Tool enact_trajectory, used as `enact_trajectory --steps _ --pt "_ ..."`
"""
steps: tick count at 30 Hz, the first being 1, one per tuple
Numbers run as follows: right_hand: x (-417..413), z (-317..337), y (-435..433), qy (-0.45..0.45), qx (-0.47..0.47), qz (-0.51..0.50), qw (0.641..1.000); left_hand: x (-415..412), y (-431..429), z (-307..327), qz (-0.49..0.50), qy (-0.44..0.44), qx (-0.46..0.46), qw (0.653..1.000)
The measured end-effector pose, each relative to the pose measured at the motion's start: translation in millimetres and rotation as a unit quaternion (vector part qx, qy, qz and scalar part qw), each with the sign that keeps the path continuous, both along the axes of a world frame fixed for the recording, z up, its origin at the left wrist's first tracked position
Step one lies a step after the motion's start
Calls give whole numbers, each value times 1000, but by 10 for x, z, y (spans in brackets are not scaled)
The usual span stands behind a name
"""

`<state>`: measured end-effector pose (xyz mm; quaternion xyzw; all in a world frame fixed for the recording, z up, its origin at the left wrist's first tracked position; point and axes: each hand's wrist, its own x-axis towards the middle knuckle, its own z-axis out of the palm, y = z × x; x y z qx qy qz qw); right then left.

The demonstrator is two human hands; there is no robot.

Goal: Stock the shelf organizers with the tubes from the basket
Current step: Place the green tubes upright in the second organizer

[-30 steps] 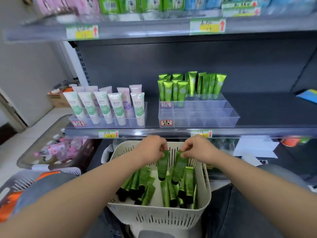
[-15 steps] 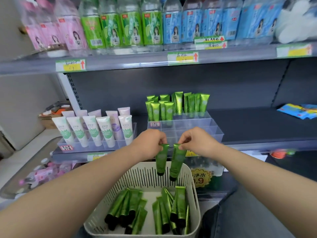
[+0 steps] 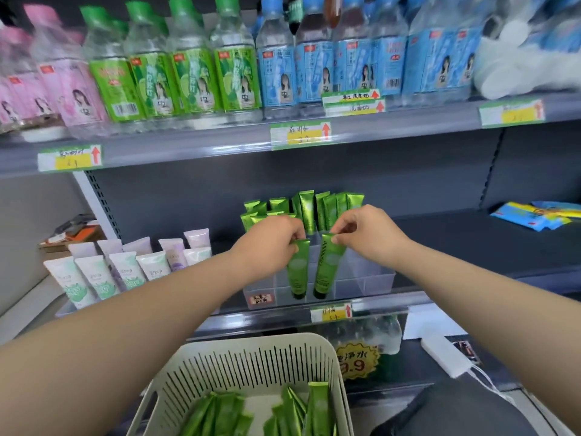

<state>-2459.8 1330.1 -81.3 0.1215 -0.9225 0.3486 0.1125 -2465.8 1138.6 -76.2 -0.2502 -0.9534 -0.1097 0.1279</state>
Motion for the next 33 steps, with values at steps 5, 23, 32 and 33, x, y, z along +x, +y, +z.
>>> enact_trajectory --steps 5,23,32,33 --pt "-245 5 64 27 -19 -8 999 -267 70 73 -1 16 7 1000" --pt "-1108 -128 37 124 -49 -41 990 -1175 121 -94 26 99 75 992" --pt "-1454 -352 5 144 -34 -42 988 -1539 177 -206 22 87 66 994" --pt "-1484 -380 3 142 -35 -42 988 -1563 194 -234 19 86 63 994"
